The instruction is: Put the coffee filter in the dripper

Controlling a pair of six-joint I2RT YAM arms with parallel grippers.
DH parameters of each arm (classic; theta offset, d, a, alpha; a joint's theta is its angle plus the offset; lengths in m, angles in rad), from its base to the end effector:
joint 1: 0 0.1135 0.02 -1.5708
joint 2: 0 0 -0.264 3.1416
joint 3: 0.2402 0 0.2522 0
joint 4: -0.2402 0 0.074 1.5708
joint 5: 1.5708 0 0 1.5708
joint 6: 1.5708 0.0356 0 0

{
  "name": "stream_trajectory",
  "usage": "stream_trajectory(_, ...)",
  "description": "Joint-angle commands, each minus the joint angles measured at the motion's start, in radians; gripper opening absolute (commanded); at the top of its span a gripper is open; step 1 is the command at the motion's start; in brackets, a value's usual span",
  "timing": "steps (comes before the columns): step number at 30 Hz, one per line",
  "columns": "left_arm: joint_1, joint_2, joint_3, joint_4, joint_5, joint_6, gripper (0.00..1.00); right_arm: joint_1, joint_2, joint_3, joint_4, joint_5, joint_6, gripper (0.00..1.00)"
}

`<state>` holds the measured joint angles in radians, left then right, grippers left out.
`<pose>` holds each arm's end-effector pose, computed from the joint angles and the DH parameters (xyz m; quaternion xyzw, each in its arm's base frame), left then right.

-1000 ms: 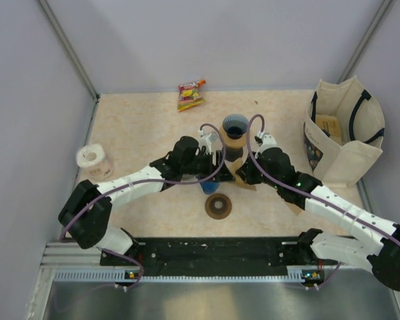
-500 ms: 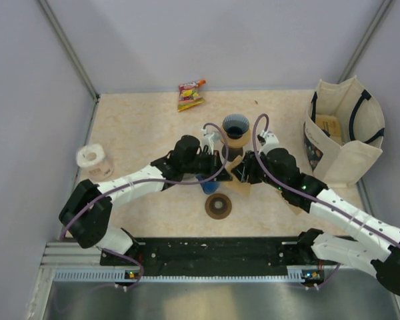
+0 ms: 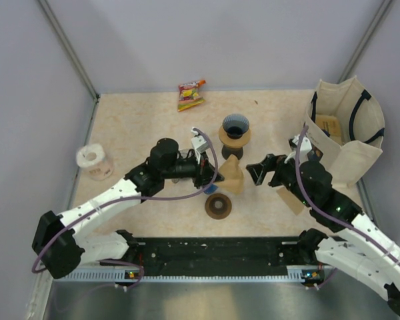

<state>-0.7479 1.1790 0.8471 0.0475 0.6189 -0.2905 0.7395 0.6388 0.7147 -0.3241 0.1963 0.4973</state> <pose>0.1833 -0.1982 0.3055 0.3507 0.7009 -0.4950 0.3751 0.1180 0.0982 0.3225 -0.0351 0.7869 0.2913 0.5428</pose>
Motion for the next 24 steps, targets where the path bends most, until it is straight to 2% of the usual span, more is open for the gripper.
stream_trajectory(1,-0.002,-0.042,-0.010,-0.030,0.044,0.174,0.00,0.011,-0.050,-0.011,-0.049,0.016,-0.062,0.93)
stream_trajectory(4,-0.001,-0.038,0.018,-0.087,0.061,0.211,0.00,0.011,-0.059,-0.024,-0.049,-0.032,-0.085,0.93)
stream_trajectory(10,-0.002,-0.033,0.041,-0.090,0.064,0.201,0.00,0.011,-0.019,-0.046,-0.032,-0.153,-0.131,0.92)
stream_trajectory(19,-0.002,-0.079,0.035,-0.093,0.082,0.212,0.00,0.011,0.059,-0.064,-0.056,-0.087,-0.123,0.92)
stream_trajectory(24,-0.002,-0.093,0.029,-0.097,0.055,0.211,0.00,0.011,0.053,-0.063,-0.033,-0.168,-0.135,0.92)
